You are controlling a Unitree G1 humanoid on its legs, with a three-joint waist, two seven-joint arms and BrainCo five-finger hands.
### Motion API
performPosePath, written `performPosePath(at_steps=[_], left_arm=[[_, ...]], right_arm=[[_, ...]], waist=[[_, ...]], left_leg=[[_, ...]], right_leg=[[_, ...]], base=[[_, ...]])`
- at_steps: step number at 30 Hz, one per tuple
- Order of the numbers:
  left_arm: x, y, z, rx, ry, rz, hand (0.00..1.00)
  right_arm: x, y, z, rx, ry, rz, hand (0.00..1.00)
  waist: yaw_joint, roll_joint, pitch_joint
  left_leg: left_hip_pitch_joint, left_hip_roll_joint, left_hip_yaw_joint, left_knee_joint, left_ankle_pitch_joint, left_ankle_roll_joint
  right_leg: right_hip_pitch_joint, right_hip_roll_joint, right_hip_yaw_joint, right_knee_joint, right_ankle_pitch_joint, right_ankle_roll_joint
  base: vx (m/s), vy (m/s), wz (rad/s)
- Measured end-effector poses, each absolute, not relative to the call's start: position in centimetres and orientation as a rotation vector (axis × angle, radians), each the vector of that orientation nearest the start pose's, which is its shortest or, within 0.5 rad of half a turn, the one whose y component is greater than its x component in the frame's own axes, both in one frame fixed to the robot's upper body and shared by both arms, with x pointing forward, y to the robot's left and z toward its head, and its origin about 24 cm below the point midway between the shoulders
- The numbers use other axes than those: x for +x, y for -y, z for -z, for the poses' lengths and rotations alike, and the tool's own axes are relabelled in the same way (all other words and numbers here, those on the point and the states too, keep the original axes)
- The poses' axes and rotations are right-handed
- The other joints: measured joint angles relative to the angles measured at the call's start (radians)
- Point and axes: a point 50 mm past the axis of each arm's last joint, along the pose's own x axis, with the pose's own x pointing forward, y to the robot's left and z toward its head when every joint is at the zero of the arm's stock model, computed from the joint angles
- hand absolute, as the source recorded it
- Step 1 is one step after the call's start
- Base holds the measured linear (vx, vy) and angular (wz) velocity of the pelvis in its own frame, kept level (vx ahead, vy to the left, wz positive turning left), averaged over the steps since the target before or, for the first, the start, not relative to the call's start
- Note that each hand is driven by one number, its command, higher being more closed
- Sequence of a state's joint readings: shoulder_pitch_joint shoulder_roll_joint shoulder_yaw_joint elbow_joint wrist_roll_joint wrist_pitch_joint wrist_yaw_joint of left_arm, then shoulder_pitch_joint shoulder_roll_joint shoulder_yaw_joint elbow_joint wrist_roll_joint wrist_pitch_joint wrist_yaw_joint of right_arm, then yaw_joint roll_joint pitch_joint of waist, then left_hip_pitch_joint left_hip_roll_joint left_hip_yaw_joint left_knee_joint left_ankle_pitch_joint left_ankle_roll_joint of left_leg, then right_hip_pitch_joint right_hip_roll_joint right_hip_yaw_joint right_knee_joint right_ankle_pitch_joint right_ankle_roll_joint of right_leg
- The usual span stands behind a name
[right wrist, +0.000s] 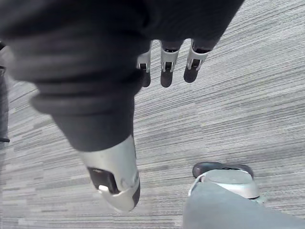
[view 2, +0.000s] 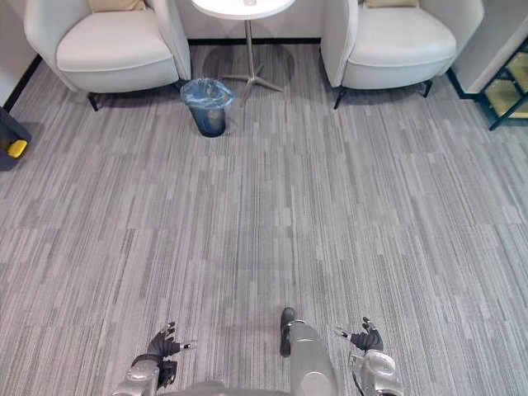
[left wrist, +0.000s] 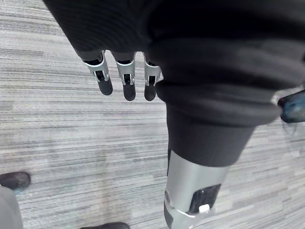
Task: Gather rubbish on tea table into small bin, then transfer packed bag to large trash can.
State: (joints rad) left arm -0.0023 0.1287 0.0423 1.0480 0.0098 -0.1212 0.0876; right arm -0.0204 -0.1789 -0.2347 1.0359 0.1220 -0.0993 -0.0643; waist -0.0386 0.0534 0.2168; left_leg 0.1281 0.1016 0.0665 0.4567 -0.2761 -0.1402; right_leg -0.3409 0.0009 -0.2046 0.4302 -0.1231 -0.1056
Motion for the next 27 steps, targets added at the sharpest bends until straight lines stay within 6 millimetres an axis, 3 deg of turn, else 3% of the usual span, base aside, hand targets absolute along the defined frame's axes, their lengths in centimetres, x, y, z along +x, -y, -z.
performPosePath(at_steps=[1,3,5,8,11,13,14,15,16,17,19,20,21,22,23,24,25,27], left_arm=[[13.6,-20.6,14.5,0.129,-0.920,-0.188,0.00],[13.4,-20.6,14.4,0.109,-0.908,-0.205,0.00],[13.7,-20.2,14.2,0.099,-0.889,-0.203,0.00],[14.3,-19.6,14.0,0.084,-0.866,-0.194,0.00],[14.6,-19.5,13.9,0.083,-0.858,-0.191,0.00],[14.2,-19.3,14.1,0.086,-0.872,-0.185,0.00],[14.0,-19.4,14.2,0.089,-0.881,-0.185,0.00],[14.0,-19.7,14.2,0.096,-0.882,-0.191,0.00],[14.0,-20.0,14.2,0.104,-0.881,-0.194,0.00],[14.4,-20.5,14.0,0.117,-0.871,-0.197,0.00],[14.4,-20.3,14.0,0.115,-0.872,-0.195,0.00],[14.3,-20.1,14.1,0.118,-0.880,-0.185,0.00],[14.1,-20.0,14.2,0.131,-0.892,-0.167,0.00],[14.0,-19.9,14.3,0.137,-0.897,-0.159,0.00],[14.1,-19.8,14.3,0.142,-0.897,-0.150,0.00],[14.0,-19.9,14.3,0.151,-0.901,-0.143,0.00],[13.8,-19.9,14.4,0.153,-0.907,-0.143,0.00],[13.9,-19.9,14.4,0.154,-0.909,-0.145,0.00]], right_arm=[[13.9,25.0,13.5,0.030,-0.878,0.419,0.00],[13.3,24.5,13.7,0.055,-0.881,0.424,0.00],[13.7,24.5,13.4,0.065,-0.856,0.428,0.00],[14.1,24.3,13.3,0.082,-0.844,0.433,0.00],[14.2,23.8,13.5,0.101,-0.850,0.434,0.00],[14.1,24.1,13.5,0.090,-0.860,0.445,0.00],[13.9,24.0,13.6,0.089,-0.866,0.448,0.00],[13.8,23.7,13.8,0.093,-0.875,0.444,0.00],[13.8,23.5,13.9,0.095,-0.879,0.440,0.00],[13.8,23.3,14.0,0.099,-0.885,0.436,0.00],[13.7,23.3,14.0,0.098,-0.886,0.436,0.00],[13.7,23.1,14.0,0.099,-0.889,0.430,0.00],[13.5,22.8,14.2,0.102,-0.896,0.423,0.00],[13.4,22.6,14.2,0.099,-0.901,0.418,0.00],[13.2,22.4,14.4,0.097,-0.909,0.409,0.00],[13.1,22.2,14.5,0.096,-0.915,0.398,0.00],[12.9,22.1,14.6,0.091,-0.922,0.389,0.00],[13.0,22.0,14.6,0.082,-0.925,0.371,0.00]], waist=[[-0.003,0.005,0.003],[0.013,0.001,0.007],[0.030,-0.009,0.011],[0.059,-0.001,0.013],[0.059,-0.019,0.022],[0.067,0.003,0.012],[0.075,0.004,0.013],[0.085,-0.006,0.004],[0.087,-0.022,0.002],[0.086,-0.051,-0.001],[0.086,-0.064,-0.011],[0.083,-0.068,-0.014],[0.078,-0.071,-0.015],[0.076,-0.071,-0.016],[0.075,-0.066,-0.016],[0.075,-0.065,-0.015],[0.068,-0.063,-0.014],[0.051,-0.046,-0.007]], left_leg=[[-0.064,0.030,-0.015,0.179,0.052,0.000],[-0.187,0.122,0.048,0.546,0.059,0.008],[-0.266,0.160,0.097,0.617,0.048,0.027],[-0.408,0.154,0.137,0.487,0.021,0.060],[-0.436,0.042,0.149,0.071,0.042,0.046],[-0.417,-0.014,0.124,-0.254,0.161,0.051],[-0.410,-0.014,0.112,-0.265,0.225,0.072],[-0.409,-0.030,0.105,-0.238,0.285,0.117],[-0.420,-0.042,0.102,-0.205,0.281,0.131],[-0.440,-0.064,0.111,-0.133,0.221,0.157],[-0.421,-0.084,0.132,-0.098,0.155,0.175],[-0.377,-0.097,0.146,-0.113,0.126,0.177],[-0.323,-0.117,0.145,-0.134,0.101,0.183],[-0.294,-0.124,0.145,-0.145,0.089,0.186],[-0.238,-0.127,0.145,-0.157,0.068,0.197],[-0.171,-0.129,0.143,-0.179,0.059,0.204],[-0.129,-0.130,0.134,-0.195,0.058,0.205],[-0.054,-0.104,0.130,-0.219,0.059,0.204]], right_leg=[[0.074,0.015,-0.010,-0.048,-0.007,-0.006],[0.258,0.049,-0.010,-0.155,-0.020,-0.026],[0.330,0.051,0.007,-0.202,-0.031,-0.035],[0.422,0.042,0.041,-0.279,-0.031,-0.026],[0.493,-0.010,0.053,-0.339,-0.048,0.010],[0.524,-0.013,0.081,-0.363,-0.081,0.056],[0.532,-0.014,0.096,-0.361,-0.095,0.068],[0.545,-0.030,0.120,-0.353,-0.128,0.089],[0.548,-0.042,0.123,-0.340,-0.146,0.102],[0.537,-0.072,0.136,-0.286,-0.177,0.118],[0.474,-0.102,0.198,-0.114,-0.194,0.145],[0.403,-0.118,0.231,0.081,-0.179,0.224],[0.329,-0.134,0.251,0.276,-0.142,0.344],[0.293,-0.138,0.251,0.367,-0.137,0.353],[0.231,-0.145,0.224,0.498,-0.145,0.326],[0.181,-0.148,0.173,0.558,-0.172,0.265],[0.154,-0.149,0.132,0.558,-0.196,0.218],[0.088,-0.127,0.046,0.472,-0.227,0.161]], base=[[0.49,-0.229,0.22],[0.50,-0.209,0.03],[0.30,-0.113,-0.17],[0.32,-0.013,-0.27],[0.37,0.116,-0.11],[0.40,0.197,-0.30],[0.42,0.235,-0.44],[0.35,0.177,-0.33],[0.44,0.178,-0.23],[0.47,0.164,-0.08],[0.48,0.207,-0.17],[0.58,0.268,-0.20],[0.58,0.243,-0.12],[0.59,0.182,-0.04],[0.50,0.090,0.00],[0.51,0.063,0.11],[0.41,0.016,0.18],[0.54,-0.064,0.12]])
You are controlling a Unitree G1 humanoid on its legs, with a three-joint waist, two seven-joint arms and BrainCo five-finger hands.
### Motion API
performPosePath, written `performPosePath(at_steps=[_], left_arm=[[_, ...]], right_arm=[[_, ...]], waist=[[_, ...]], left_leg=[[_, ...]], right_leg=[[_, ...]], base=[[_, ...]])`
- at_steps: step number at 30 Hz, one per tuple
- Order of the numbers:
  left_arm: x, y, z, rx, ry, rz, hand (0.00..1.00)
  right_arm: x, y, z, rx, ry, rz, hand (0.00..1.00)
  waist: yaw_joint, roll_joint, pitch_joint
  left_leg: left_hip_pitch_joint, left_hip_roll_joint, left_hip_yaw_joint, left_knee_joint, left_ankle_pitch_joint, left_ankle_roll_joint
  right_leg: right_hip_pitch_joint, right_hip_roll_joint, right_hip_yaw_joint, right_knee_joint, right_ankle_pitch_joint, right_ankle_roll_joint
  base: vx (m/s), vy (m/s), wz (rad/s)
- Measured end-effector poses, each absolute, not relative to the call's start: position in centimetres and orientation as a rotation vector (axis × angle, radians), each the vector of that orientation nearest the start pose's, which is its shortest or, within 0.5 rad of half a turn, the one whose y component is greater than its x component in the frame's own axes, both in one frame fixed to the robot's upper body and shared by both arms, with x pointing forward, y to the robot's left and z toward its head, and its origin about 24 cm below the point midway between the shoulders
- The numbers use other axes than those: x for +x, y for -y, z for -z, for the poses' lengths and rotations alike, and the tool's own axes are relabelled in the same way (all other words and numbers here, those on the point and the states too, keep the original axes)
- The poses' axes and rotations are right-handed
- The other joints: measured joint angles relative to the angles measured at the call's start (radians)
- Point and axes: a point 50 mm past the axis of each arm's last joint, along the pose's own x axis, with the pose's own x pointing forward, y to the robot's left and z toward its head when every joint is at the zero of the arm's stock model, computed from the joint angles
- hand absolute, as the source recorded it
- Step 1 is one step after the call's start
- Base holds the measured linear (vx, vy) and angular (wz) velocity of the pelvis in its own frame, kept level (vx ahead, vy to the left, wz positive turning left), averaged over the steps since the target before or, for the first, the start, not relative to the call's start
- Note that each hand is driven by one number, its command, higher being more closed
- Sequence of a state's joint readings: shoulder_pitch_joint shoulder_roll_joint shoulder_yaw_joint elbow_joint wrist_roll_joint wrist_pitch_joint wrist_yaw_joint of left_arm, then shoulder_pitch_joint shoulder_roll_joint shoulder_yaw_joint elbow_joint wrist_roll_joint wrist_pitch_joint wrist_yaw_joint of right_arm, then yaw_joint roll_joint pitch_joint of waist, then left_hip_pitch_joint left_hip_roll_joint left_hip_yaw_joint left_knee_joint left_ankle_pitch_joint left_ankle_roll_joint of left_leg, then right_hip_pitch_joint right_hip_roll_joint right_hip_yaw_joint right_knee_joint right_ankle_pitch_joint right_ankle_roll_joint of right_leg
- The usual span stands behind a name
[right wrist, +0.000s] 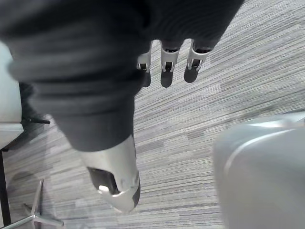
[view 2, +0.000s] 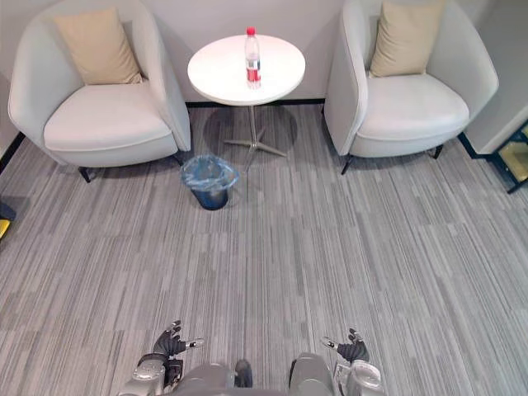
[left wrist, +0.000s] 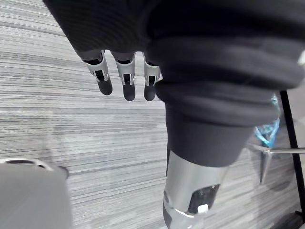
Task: Gather rubbish on tea table into small bin, then transfer packed bag to large trash can.
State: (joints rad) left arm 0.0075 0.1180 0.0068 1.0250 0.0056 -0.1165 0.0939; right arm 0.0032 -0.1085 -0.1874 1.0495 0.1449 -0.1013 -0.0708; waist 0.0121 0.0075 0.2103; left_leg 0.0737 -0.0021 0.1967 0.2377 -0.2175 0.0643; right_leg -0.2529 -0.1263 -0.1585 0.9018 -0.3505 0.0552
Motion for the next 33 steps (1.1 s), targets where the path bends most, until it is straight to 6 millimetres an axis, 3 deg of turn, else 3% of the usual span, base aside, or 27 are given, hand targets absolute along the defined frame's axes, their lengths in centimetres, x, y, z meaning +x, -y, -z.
performPosePath(at_steps=[2,3,4,5,6,8,9,10,11,12,14,16,19,20,21,22,23,25,27,30,32,33], left_arm=[[13.8,-19.9,14.5,0.151,-0.914,-0.147,0.00],[13.8,-20.0,14.5,0.151,-0.914,-0.149,0.00],[13.6,-20.2,14.5,0.157,-0.917,-0.152,0.00],[13.4,-20.4,14.5,0.160,-0.924,-0.155,0.00],[12.9,-19.7,14.9,0.143,-0.949,-0.147,0.00],[13.2,-19.5,14.9,0.128,-0.940,-0.155,0.00],[13.5,-19.1,14.8,0.087,-0.933,-0.179,0.00],[13.5,-18.8,14.8,0.062,-0.929,-0.191,0.00],[13.6,-18.6,14.8,0.052,-0.924,-0.194,0.00],[13.5,-18.4,14.7,0.034,-0.915,-0.201,0.00],[13.4,-18.2,14.6,0.025,-0.905,-0.206,0.00],[13.4,-18.4,14.6,0.022,-0.900,-0.214,0.00],[13.8,-18.5,14.4,0.006,-0.886,-0.225,0.00],[13.7,-18.3,14.4,0.008,-0.887,-0.217,0.00],[13.5,-18.3,14.5,0.012,-0.894,-0.212,0.00],[13.3,-18.4,14.6,0.010,-0.900,-0.217,0.00],[13.2,-18.6,14.6,0.017,-0.904,-0.215,0.00],[14.3,-19.2,14.2,0.052,-0.878,-0.197,0.00],[13.9,-18.7,14.5,0.039,-0.896,-0.198,0.00],[13.3,-19.3,14.6,0.080,-0.916,-0.179,0.00],[13.2,-19.6,14.7,0.103,-0.930,-0.168,0.00],[13.1,-19.5,14.8,0.108,-0.937,-0.160,0.00]], right_arm=[[13.2,22.0,14.5,0.081,-0.919,0.366,0.00],[13.2,22.1,14.5,0.079,-0.918,0.364,0.00],[12.7,22.3,14.6,0.074,-0.930,0.368,0.00],[12.1,22.4,14.8,0.072,-0.945,0.373,0.00],[12.2,23.2,14.6,0.057,-0.943,0.386,0.00],[12.7,23.3,14.4,0.060,-0.928,0.390,0.00],[12.6,23.1,14.5,0.067,-0.931,0.391,0.00],[12.3,22.8,14.6,0.074,-0.936,0.386,0.00],[12.1,22.6,14.6,0.075,-0.937,0.383,0.00],[12.0,22.3,14.6,0.087,-0.929,0.383,0.00],[12.1,21.8,14.6,0.107,-0.913,0.381,0.00],[12.2,21.7,14.6,0.117,-0.914,0.384,0.00],[12.0,21.7,14.8,0.129,-0.928,0.395,0.00],[11.9,21.9,14.8,0.127,-0.933,0.401,0.00],[11.8,22.2,14.8,0.120,-0.933,0.403,0.00],[11.8,22.1,14.8,0.117,-0.938,0.400,0.00],[11.8,21.8,14.9,0.123,-0.945,0.391,0.00],[11.8,21.8,15.0,0.118,-0.950,0.391,0.00],[12.0,22.1,14.9,0.109,-0.947,0.391,0.00],[12.2,21.5,14.9,0.090,-0.948,0.355,0.00],[12.1,21.5,15.0,0.093,-0.953,0.355,0.00],[12.0,21.5,15.0,0.091,-0.957,0.355,0.00]], waist=[[-0.003,0.017,0.004],[-0.006,0.018,0.002],[-0.014,0.000,-0.007],[-0.023,-0.011,-0.012],[-0.023,0.031,-0.023],[-0.030,0.036,-0.023],[-0.027,0.038,-0.022],[-0.027,0.038,-0.020],[-0.024,0.037,-0.018],[-0.020,0.033,-0.015],[0.004,0.024,-0.012],[0.011,0.031,-0.012],[0.031,0.034,-0.008],[0.031,0.035,-0.008],[0.032,0.047,-0.014],[0.043,0.051,-0.017],[0.051,0.034,-0.025],[0.051,-0.007,-0.032],[0.057,-0.009,-0.031],[0.050,-0.022,-0.041],[0.051,-0.023,-0.041],[0.038,-0.019,-0.038]], left_leg=[[0.050,0.033,0.000,0.002,0.005,-0.008],[0.081,0.045,-0.007,-0.004,0.003,-0.018],[0.115,0.043,-0.020,-0.017,-0.011,-0.069],[0.126,0.040,-0.038,-0.015,-0.026,-0.093],[0.140,0.091,-0.063,-0.003,-0.039,-0.129],[0.123,0.109,-0.077,0.069,-0.021,-0.158],[0.071,0.139,-0.099,0.237,0.026,-0.204],[0.020,0.167,-0.122,0.392,0.064,-0.205],[-0.015,0.187,-0.120,0.501,0.060,-0.204],[-0.079,0.235,-0.081,0.686,0.045,-0.182],[-0.174,0.279,-0.035,0.797,0.030,-0.159],[-0.276,0.280,-0.016,0.763,0.013,-0.132],[-0.352,0.191,0.016,0.451,0.007,-0.122],[-0.346,0.136,0.006,0.249,0.036,-0.156],[-0.330,0.115,-0.007,0.091,0.081,-0.175],[-0.309,0.100,-0.013,0.029,0.206,-0.103],[-0.300,0.077,0.000,0.020,0.194,-0.089],[-0.341,0.031,-0.001,0.115,0.101,-0.036],[-0.314,0.016,0.008,0.154,0.038,-0.023],[-0.204,-0.014,0.019,0.129,-0.033,-0.003],[-0.131,-0.028,0.013,0.112,-0.062,0.006],[-0.072,-0.029,-0.005,0.085,-0.067,0.011]], right_leg=[[-0.058,0.038,-0.033,-0.179,0.008,-0.014],[-0.084,0.060,-0.022,-0.339,0.067,-0.028],[-0.082,0.077,0.007,-0.534,0.214,-0.037],[-0.076,0.073,0.015,-0.574,0.354,-0.059],[-0.077,0.110,0.000,-0.523,0.344,-0.116],[-0.062,0.124,-0.013,-0.505,0.291,-0.147],[0.005,0.140,-0.026,-0.530,0.257,-0.161],[0.068,0.146,-0.038,-0.566,0.243,-0.165],[0.113,0.153,-0.045,-0.588,0.235,-0.168],[0.190,0.165,-0.049,-0.624,0.217,-0.174],[0.260,0.172,-0.036,-0.652,0.177,-0.189],[0.311,0.173,-0.024,-0.687,0.168,-0.184],[0.371,0.129,0.009,-0.724,0.153,-0.137],[0.390,0.107,0.024,-0.733,0.137,-0.111],[0.397,0.106,0.038,-0.736,0.121,-0.094],[0.413,0.105,0.072,-0.737,0.097,-0.073],[0.423,0.086,0.081,-0.740,0.090,-0.064],[0.415,0.037,0.122,-0.709,0.063,-0.018],[0.379,0.021,0.173,-0.561,0.051,0.004],[0.227,0.003,0.257,-0.124,0.108,0.217],[0.138,-0.013,0.223,0.066,0.082,0.167],[0.096,-0.018,0.172,0.108,0.053,0.100]], base=[[0.55,-0.109,0.06],[0.56,-0.157,0.31],[0.57,-0.176,0.42],[0.71,-0.223,0.34],[0.57,-0.188,0.29],[0.49,-0.177,0.20],[0.51,-0.213,0.28],[0.49,-0.201,0.33],[0.42,-0.167,0.31],[0.29,-0.100,0.11],[0.32,-0.078,-0.07],[0.28,0.011,-0.18],[0.31,0.129,-0.29],[0.37,0.195,-0.26],[0.50,0.282,-0.48],[0.45,0.237,-0.43],[0.49,0.204,-0.24],[0.47,0.162,0.15],[0.44,0.200,-0.01],[0.47,0.149,-0.04],[0.56,0.063,0.18],[0.38,-0.011,0.23]])
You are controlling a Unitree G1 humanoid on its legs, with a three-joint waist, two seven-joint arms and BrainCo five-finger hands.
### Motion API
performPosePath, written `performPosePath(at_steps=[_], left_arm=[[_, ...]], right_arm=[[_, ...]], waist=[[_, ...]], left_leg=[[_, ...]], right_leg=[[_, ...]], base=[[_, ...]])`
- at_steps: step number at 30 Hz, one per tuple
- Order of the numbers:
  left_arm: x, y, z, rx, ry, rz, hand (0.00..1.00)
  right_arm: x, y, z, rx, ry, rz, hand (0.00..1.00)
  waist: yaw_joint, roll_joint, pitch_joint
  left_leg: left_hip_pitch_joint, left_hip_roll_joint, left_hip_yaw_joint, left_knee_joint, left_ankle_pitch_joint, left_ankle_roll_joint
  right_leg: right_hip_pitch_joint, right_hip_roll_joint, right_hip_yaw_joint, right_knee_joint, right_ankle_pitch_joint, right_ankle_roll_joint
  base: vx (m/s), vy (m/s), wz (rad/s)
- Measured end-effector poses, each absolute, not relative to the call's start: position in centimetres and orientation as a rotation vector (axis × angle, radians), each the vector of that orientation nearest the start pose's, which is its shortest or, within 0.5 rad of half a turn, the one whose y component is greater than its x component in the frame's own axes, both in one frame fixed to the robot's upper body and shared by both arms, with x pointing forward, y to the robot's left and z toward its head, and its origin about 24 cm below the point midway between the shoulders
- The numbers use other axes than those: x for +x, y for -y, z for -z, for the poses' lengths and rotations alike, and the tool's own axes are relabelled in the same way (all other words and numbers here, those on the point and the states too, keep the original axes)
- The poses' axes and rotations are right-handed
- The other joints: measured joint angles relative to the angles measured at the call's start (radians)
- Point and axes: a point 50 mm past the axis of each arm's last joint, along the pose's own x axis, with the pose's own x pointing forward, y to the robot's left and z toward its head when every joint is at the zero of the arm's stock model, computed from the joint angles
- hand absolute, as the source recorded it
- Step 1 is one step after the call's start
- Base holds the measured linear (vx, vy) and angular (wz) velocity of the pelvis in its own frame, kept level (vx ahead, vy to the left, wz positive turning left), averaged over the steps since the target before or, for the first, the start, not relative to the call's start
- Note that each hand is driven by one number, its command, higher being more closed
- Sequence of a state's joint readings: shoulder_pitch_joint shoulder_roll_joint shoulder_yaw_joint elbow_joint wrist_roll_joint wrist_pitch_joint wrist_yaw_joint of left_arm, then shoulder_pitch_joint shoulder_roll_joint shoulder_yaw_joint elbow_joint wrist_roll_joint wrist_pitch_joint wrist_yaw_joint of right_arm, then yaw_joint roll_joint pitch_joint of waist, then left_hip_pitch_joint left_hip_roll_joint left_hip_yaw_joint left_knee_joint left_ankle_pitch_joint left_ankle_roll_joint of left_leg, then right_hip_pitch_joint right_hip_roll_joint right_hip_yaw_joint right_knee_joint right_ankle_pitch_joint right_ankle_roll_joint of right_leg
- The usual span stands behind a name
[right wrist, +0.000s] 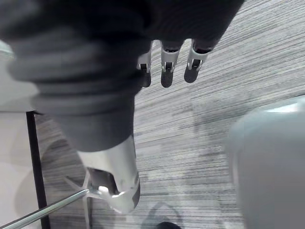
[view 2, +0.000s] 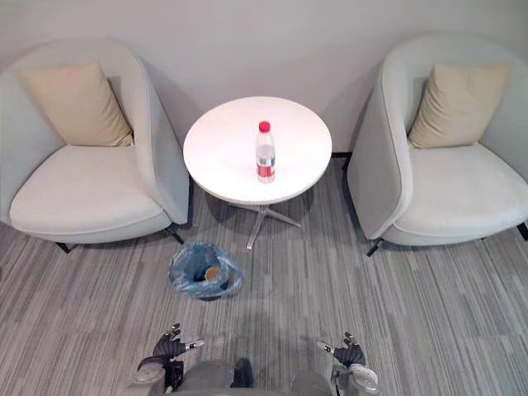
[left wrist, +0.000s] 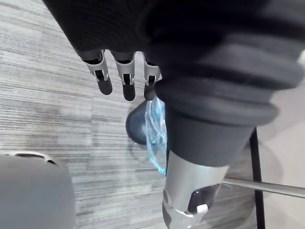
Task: Gather rubbish on tea table into small bin, then transfer packed bag to large trash can.
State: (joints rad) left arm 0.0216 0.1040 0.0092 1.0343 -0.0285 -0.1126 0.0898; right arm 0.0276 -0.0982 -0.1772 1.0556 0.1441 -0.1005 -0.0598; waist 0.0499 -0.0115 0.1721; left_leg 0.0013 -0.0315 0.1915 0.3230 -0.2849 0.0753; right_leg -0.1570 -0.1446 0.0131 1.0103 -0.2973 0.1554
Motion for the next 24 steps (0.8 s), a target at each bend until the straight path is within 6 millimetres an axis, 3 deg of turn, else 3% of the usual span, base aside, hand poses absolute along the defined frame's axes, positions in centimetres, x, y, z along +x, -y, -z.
performPosePath(at_steps=[2,5,6,7,8,10,11,13,14,15,17,19,20,21,22,23,24], left_arm=[[12.9,-19.5,14.9,0.108,-0.941,-0.160,0.00],[13.0,-19.5,14.8,0.106,-0.938,-0.160,0.00],[13.0,-19.7,14.8,0.110,-0.936,-0.163,0.00],[12.8,-19.1,15.0,0.096,-0.954,-0.156,0.00],[12.7,-18.8,15.1,0.088,-0.960,-0.150,0.00],[12.6,-18.5,15.3,0.081,-0.968,-0.148,0.00],[12.6,-18.5,15.3,0.077,-0.967,-0.151,0.00],[12.7,-18.0,15.2,0.015,-0.957,-0.194,0.00],[12.8,-17.8,15.2,0.005,-0.951,-0.195,0.00],[13.0,-17.6,15.0,-0.005,-0.937,-0.196,0.00],[13.3,-17.6,14.9,-0.005,-0.921,-0.199,0.00],[13.4,-17.7,14.8,-0.005,-0.913,-0.200,0.00],[13.5,-17.7,14.7,-0.002,-0.910,-0.198,0.00],[13.3,-17.5,14.8,-0.002,-0.915,-0.194,0.00],[13.0,-17.5,14.9,0.004,-0.925,-0.183,0.00],[12.9,-17.8,15.0,0.011,-0.931,-0.185,0.00],[13.1,-18.3,14.8,0.027,-0.923,-0.189,0.00]], right_arm=[[12.0,21.5,15.0,0.088,-0.955,0.354,0.00],[12.3,21.8,14.8,0.084,-0.937,0.358,0.00],[11.6,21.9,15.0,0.082,-0.954,0.364,0.00],[11.1,22.5,15.0,0.069,-0.969,0.377,0.00],[11.0,22.7,15.0,0.066,-0.973,0.383,0.00],[11.3,23.0,14.9,0.069,-0.960,0.394,0.00],[11.2,23.1,14.9,0.070,-0.964,0.399,0.00],[10.1,22.8,15.2,0.075,-0.987,0.400,0.00],[10.0,22.7,15.2,0.071,-0.983,0.394,0.00],[9.9,22.4,15.1,0.079,-0.977,0.394,0.00],[10.0,22.3,15.1,0.086,-0.973,0.397,0.00],[10.3,21.9,15.1,0.099,-0.965,0.393,0.00],[10.4,21.9,15.1,0.107,-0.960,0.396,0.00],[10.6,21.9,15.1,0.111,-0.957,0.396,0.00],[10.6,21.9,15.1,0.109,-0.959,0.397,0.00],[10.8,21.6,15.2,0.114,-0.964,0.388,0.00],[10.8,21.2,15.3,0.115,-0.975,0.376,0.00]], waist=[[-0.018,0.019,0.010],[-0.038,0.031,0.016],[-0.037,0.005,0.005],[-0.036,0.028,0.007],[-0.030,0.043,0.000],[-0.037,0.055,-0.006],[-0.040,0.059,-0.004],[-0.035,0.057,0.003],[-0.035,0.054,0.006],[-0.034,0.056,0.011],[-0.032,0.056,0.013],[-0.029,0.056,0.013],[-0.025,0.057,0.013],[-0.025,0.066,0.011],[-0.021,0.084,0.010],[-0.013,0.071,0.008],[-0.007,0.037,0.002]], left_leg=[[0.084,0.018,-0.028,-0.048,0.000,0.000],[0.138,0.061,-0.057,-0.045,-0.002,-0.005],[0.160,0.061,-0.067,-0.037,-0.028,-0.061],[0.177,0.083,-0.096,-0.032,-0.052,-0.098],[0.177,0.101,-0.101,-0.029,-0.050,-0.101],[0.172,0.129,-0.115,-0.021,0.001,-0.168],[0.168,0.136,-0.118,0.002,0.012,-0.179],[0.077,0.162,-0.138,0.295,0.090,-0.244],[0.034,0.180,-0.134,0.396,0.119,-0.240],[-0.047,0.220,-0.096,0.546,0.095,-0.206],[-0.122,0.259,-0.027,0.594,0.067,-0.159],[-0.173,0.258,0.015,0.502,0.057,-0.143],[-0.188,0.234,0.031,0.364,0.061,-0.147],[-0.181,0.210,0.028,0.175,0.104,-0.168],[-0.174,0.204,0.019,0.061,0.173,-0.119],[-0.152,0.192,0.031,0.048,0.177,-0.125],[-0.133,0.155,0.039,-0.002,0.186,-0.117]], right_leg=[[-0.059,0.017,-0.081,-0.041,-0.039,-0.073],[-0.144,0.060,-0.107,-0.269,-0.038,-0.093],[-0.151,0.071,-0.093,-0.493,0.126,-0.121],[-0.132,0.084,-0.116,-0.486,0.158,-0.168],[-0.126,0.103,-0.119,-0.495,0.155,-0.175],[-0.099,0.127,-0.135,-0.528,0.135,-0.200],[-0.078,0.131,-0.144,-0.544,0.133,-0.203],[0.043,0.137,-0.161,-0.629,0.120,-0.219],[0.070,0.135,-0.165,-0.648,0.115,-0.226],[0.118,0.136,-0.180,-0.669,0.103,-0.234],[0.164,0.128,-0.182,-0.695,0.096,-0.227],[0.193,0.112,-0.180,-0.716,0.091,-0.216],[0.199,0.101,-0.173,-0.720,0.085,-0.196],[0.201,0.101,-0.170,-0.716,0.073,-0.175],[0.204,0.111,-0.160,-0.709,0.064,-0.162],[0.204,0.104,-0.142,-0.705,0.057,-0.148],[0.206,0.084,-0.112,-0.731,0.058,-0.134]], base=[[0.45,-0.077,0.33],[0.43,-0.153,0.43],[0.53,-0.205,0.51],[0.44,-0.166,0.32],[0.42,-0.167,0.05],[0.39,-0.192,0.01],[0.36,-0.170,0.20],[0.29,-0.124,0.25],[0.22,-0.071,0.27],[0.15,-0.028,0.23],[0.15,0.005,0.11],[0.15,0.095,-0.01],[0.19,0.184,-0.01],[0.17,0.180,-0.05],[0.15,0.154,-0.04],[0.16,0.105,-0.08],[0.20,0.116,0.01]])
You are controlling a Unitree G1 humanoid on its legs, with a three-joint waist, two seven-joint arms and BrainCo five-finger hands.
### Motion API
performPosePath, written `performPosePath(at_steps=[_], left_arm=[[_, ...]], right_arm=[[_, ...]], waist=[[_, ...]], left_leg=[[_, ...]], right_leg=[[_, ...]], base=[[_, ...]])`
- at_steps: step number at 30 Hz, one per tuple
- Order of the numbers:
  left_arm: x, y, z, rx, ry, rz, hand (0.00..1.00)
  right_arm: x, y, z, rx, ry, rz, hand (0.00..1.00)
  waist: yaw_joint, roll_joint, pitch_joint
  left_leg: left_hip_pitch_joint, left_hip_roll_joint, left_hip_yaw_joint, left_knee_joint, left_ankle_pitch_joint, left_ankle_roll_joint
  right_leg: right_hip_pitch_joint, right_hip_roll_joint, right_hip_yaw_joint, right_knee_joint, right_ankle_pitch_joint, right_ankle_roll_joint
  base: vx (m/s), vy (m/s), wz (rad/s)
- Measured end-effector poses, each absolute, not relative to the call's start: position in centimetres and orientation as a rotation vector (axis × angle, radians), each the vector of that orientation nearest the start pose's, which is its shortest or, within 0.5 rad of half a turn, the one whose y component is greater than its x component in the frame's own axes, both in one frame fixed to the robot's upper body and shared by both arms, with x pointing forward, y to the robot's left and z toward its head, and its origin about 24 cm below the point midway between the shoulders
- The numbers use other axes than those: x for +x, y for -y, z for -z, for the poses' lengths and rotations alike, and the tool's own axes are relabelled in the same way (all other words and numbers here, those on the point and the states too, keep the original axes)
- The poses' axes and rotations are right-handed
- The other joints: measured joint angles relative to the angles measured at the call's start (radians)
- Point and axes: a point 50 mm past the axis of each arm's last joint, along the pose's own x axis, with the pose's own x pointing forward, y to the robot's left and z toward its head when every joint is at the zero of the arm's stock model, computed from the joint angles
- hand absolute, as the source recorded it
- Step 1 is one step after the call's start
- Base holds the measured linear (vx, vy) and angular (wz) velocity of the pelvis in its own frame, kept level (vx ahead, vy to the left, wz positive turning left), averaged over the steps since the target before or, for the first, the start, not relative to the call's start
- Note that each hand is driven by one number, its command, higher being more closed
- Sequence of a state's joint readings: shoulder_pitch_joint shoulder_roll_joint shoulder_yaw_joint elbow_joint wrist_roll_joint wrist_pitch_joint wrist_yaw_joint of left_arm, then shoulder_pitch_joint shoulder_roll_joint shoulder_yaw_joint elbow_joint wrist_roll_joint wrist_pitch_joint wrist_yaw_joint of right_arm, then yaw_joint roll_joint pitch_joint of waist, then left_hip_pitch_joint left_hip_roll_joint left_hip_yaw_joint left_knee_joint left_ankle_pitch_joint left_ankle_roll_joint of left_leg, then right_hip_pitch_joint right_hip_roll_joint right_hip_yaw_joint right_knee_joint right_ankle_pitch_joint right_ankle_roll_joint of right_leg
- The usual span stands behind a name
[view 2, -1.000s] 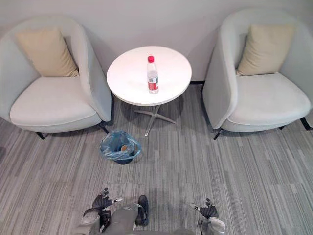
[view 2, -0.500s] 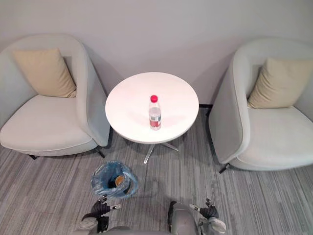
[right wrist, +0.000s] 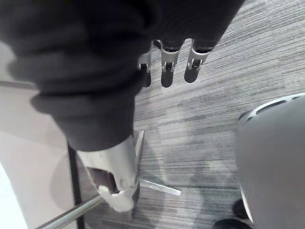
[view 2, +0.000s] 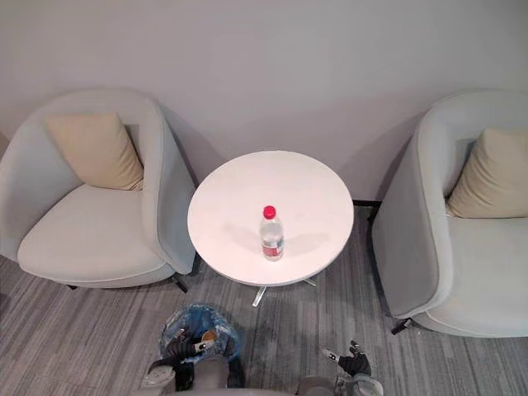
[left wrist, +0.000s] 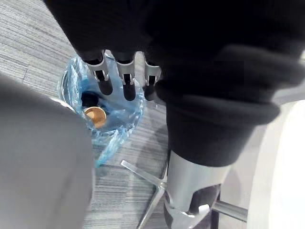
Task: Gather rubbish on tea table into small bin, then transfer packed bag to large trash can.
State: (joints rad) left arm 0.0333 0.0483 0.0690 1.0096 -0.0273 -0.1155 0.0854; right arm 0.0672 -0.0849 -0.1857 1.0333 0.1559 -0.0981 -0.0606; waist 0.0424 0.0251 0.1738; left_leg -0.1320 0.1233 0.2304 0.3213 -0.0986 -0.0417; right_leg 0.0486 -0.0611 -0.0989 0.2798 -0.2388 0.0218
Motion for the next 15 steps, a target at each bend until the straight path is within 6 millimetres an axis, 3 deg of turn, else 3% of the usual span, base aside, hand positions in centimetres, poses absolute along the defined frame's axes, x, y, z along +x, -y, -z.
performPosePath(at_steps=[1,5,9,11,12,14,15], left_arm=[[13.1,-18.9,14.8,0.044,-0.925,-0.196,0.00],[12.9,-19.2,14.9,0.070,-0.942,-0.181,0.00],[12.6,-19.1,15.1,0.086,-0.961,-0.163,0.00],[12.4,-19.3,15.2,0.114,-0.970,-0.143,0.00],[12.2,-19.4,15.3,0.118,-0.979,-0.143,0.00],[12.2,-19.6,15.3,0.121,-0.979,-0.145,0.00],[12.1,-20.1,15.2,0.132,-0.977,-0.152,0.00]], right_arm=[[10.8,21.4,15.3,0.113,-0.976,0.379,0.00],[11.2,21.6,15.2,0.098,-0.969,0.375,0.00],[11.3,21.3,15.3,0.090,-0.978,0.358,0.00],[10.7,21.2,15.5,0.089,-1.001,0.357,0.00],[10.7,21.2,15.5,0.087,-1.001,0.356,0.00],[10.3,21.5,15.6,0.082,-1.009,0.362,0.00],[10.2,21.5,15.6,0.081,-1.009,0.363,0.00]], waist=[[0.001,-0.014,-0.001],[-0.001,-0.027,-0.004],[-0.006,-0.029,-0.004],[-0.026,-0.033,-0.011],[-0.031,-0.034,-0.012],[-0.030,-0.040,-0.016],[-0.029,-0.071,-0.026]], left_leg=[[0.000,-0.020,0.002,-0.004,-0.005,0.014],[0.034,-0.072,0.019,-0.019,-0.034,0.049],[0.113,-0.112,0.007,-0.097,-0.057,0.055],[0.130,-0.115,-0.029,-0.103,-0.052,0.065],[0.133,-0.111,-0.046,-0.101,-0.051,0.064],[0.138,-0.101,-0.068,-0.092,-0.049,0.059],[0.137,-0.121,-0.090,-0.083,-0.050,0.044]], right_leg=[[0.002,-0.017,0.000,-0.012,-0.001,0.009],[0.021,-0.065,0.024,0.001,-0.022,0.044],[-0.071,-0.106,0.046,0.276,-0.019,0.101],[-0.105,-0.104,0.049,0.346,-0.039,0.087],[-0.131,-0.090,0.061,0.341,-0.069,0.072],[-0.176,-0.057,0.094,0.278,-0.069,0.055],[-0.177,-0.056,0.110,0.137,0.027,0.036]], base=[[0.20,0.100,0.04],[0.19,0.115,0.01],[0.12,0.069,0.08],[0.17,0.007,0.50],[0.14,-0.049,0.47],[0.19,-0.135,0.50],[0.18,-0.145,0.56]])
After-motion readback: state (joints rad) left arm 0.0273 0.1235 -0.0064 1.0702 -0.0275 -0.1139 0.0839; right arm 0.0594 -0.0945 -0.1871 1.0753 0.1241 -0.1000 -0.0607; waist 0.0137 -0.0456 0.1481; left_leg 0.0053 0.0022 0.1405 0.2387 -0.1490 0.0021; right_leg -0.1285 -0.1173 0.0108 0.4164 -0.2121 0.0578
